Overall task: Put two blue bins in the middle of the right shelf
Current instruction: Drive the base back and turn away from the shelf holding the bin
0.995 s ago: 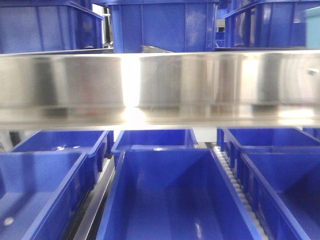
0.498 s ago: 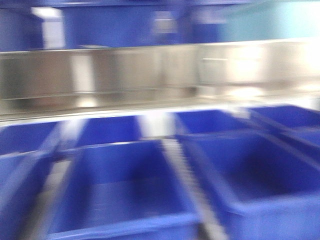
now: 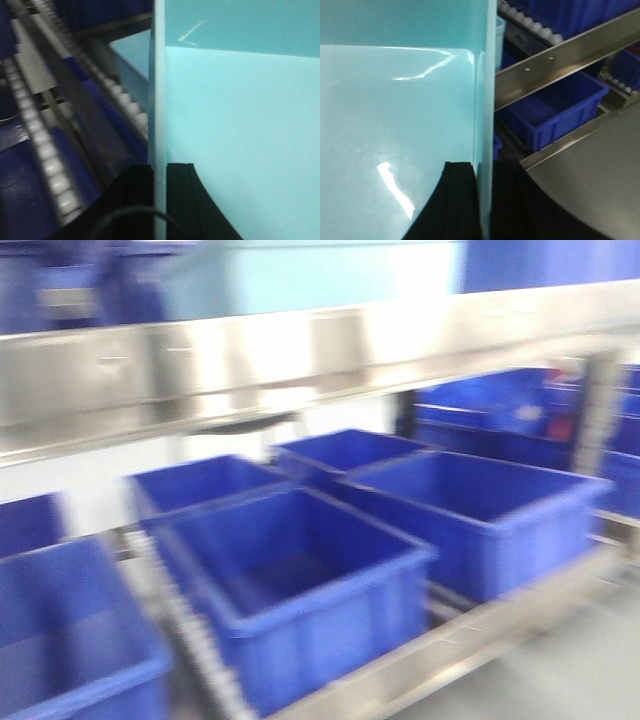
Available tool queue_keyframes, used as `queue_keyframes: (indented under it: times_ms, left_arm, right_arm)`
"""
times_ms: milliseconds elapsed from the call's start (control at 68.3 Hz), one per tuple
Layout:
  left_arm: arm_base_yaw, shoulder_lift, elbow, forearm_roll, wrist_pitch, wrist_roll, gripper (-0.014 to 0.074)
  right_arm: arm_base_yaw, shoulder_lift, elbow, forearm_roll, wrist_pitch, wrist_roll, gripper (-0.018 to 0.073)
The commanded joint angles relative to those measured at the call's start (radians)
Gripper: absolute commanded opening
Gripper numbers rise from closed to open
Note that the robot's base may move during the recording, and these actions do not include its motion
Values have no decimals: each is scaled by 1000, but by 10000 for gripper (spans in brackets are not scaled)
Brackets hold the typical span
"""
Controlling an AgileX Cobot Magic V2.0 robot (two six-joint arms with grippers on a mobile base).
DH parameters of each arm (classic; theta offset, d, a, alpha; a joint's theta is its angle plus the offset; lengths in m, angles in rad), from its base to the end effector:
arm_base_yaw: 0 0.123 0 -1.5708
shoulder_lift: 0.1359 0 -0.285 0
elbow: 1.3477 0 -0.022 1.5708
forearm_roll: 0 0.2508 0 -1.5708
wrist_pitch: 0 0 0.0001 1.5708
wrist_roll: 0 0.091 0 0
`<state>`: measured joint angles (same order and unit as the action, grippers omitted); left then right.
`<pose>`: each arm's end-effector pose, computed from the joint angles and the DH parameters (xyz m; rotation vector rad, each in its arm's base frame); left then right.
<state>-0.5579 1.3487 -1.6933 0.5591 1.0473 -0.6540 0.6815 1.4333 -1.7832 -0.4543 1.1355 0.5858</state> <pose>0.2455 -0.1039 0.4902 -0.0680 2.0455 -0.0602 0.2430 0.1505 0.4831 -0.1032 2.1663 0.1529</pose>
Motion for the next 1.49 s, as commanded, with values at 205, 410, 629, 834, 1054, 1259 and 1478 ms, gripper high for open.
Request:
queue_keyframes:
  times_ms: [205, 410, 629, 834, 1054, 1259, 1478]
  left_arm:
    - [-7, -12, -17, 12, -49, -5, -111]
    - [-7, -12, -17, 12, -49, -5, -111]
    - [-7, -12, -17, 12, -49, -5, -111]
    - [-7, -12, -17, 12, -49, -5, -111]
    - [-7, -12, -17, 12, -49, -5, -111]
    - [-7, -12, -17, 12, -49, -5, -111]
    - [-7, -12, -17, 12, -49, -5, -111]
  right_arm:
    - [-1, -10, -11, -44, -22, -1, -162]
    - [-1, -10, -11, -44, -22, -1, -162]
    - [-1, -10, -11, -44, -22, -1, -162]
    - [-1, -10, -11, -44, -22, -1, -162]
    - [-1, -10, -11, -44, -22, -1, -162]
    - [-1, -10, -11, -44, -22, -1, -162]
    - [-1, -10, -11, -44, -22, -1, -162]
